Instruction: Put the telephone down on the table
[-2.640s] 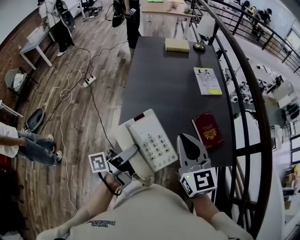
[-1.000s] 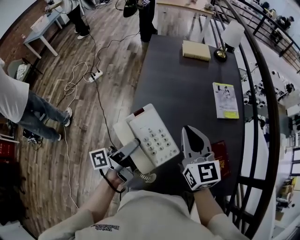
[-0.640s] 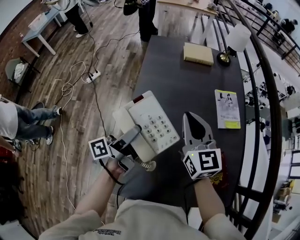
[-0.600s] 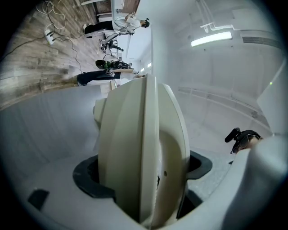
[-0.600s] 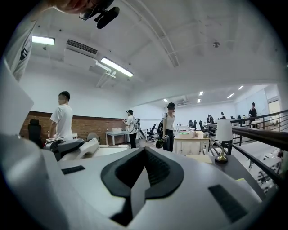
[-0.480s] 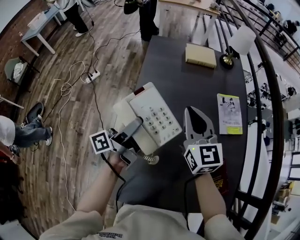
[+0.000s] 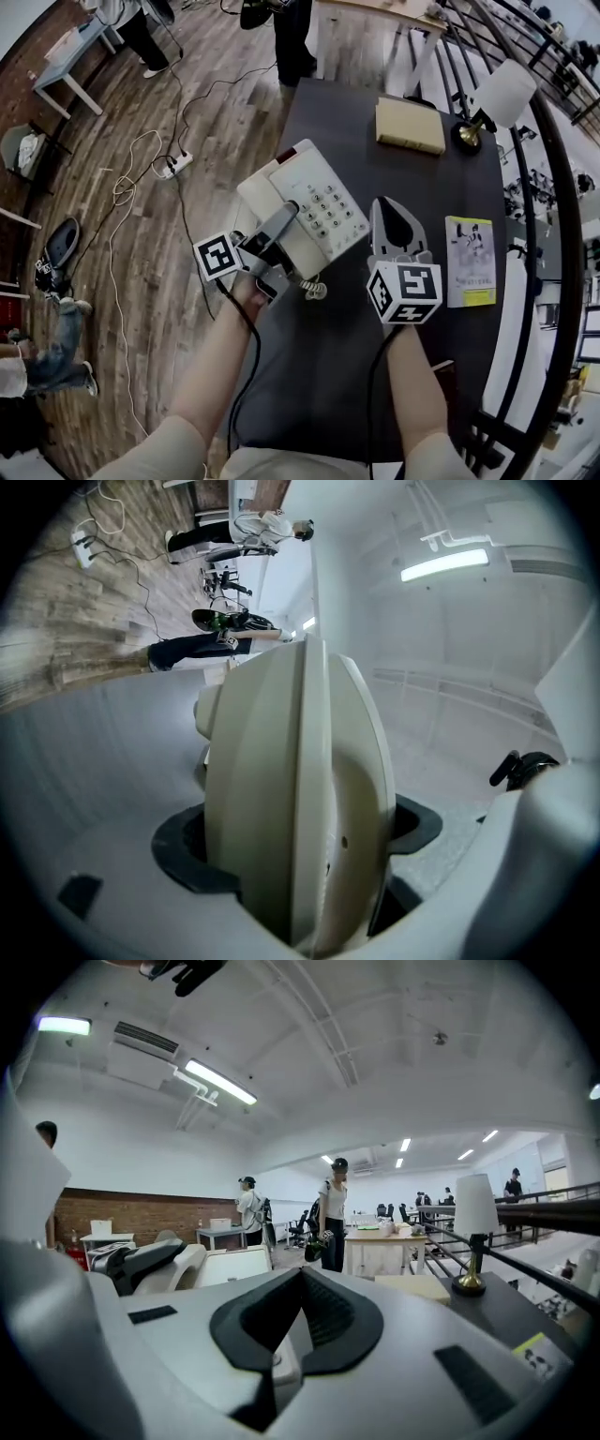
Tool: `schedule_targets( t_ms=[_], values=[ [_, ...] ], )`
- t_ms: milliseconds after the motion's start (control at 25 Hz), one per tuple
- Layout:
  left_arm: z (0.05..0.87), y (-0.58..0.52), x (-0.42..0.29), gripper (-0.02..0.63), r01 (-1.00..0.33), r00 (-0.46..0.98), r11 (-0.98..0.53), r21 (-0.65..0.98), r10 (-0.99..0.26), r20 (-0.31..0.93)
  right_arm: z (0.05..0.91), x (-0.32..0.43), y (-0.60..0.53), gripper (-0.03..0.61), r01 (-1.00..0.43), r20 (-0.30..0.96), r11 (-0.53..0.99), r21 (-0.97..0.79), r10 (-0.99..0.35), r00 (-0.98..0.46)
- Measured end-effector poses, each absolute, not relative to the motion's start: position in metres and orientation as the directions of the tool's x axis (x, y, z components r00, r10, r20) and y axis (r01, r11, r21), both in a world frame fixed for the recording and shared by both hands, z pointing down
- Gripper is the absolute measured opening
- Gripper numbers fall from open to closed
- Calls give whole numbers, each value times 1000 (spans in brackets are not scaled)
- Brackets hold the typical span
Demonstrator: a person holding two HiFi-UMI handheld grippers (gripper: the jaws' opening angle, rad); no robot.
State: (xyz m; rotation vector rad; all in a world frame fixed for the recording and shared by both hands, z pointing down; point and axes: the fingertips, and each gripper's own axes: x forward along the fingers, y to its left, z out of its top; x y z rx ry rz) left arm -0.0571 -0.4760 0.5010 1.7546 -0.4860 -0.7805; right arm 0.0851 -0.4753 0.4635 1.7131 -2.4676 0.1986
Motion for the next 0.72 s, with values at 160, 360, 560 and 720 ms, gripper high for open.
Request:
schedule_targets(
  t_ms=[160, 360, 560, 720],
  values=[
    [545, -516, -53, 443, 40, 691, -261, 964, -690, -216, 505, 85, -504, 2, -940, 232, 339, -35, -912, -337],
    [595, -553, -43, 443, 26, 701, -189, 982, -697, -153, 549, 86, -523, 2, -939, 282, 343, -42, -897, -340],
    [630, -576, -36, 443, -8, 707, -139, 990, -701, -93, 579, 85, -536, 2, -939, 317, 341, -54, -885, -340],
    [652, -584, -30, 443, -36, 709, -97, 995, -704, -43, 591, 84, -537, 2, -937, 330, 339, -82, -878, -346]
  ],
)
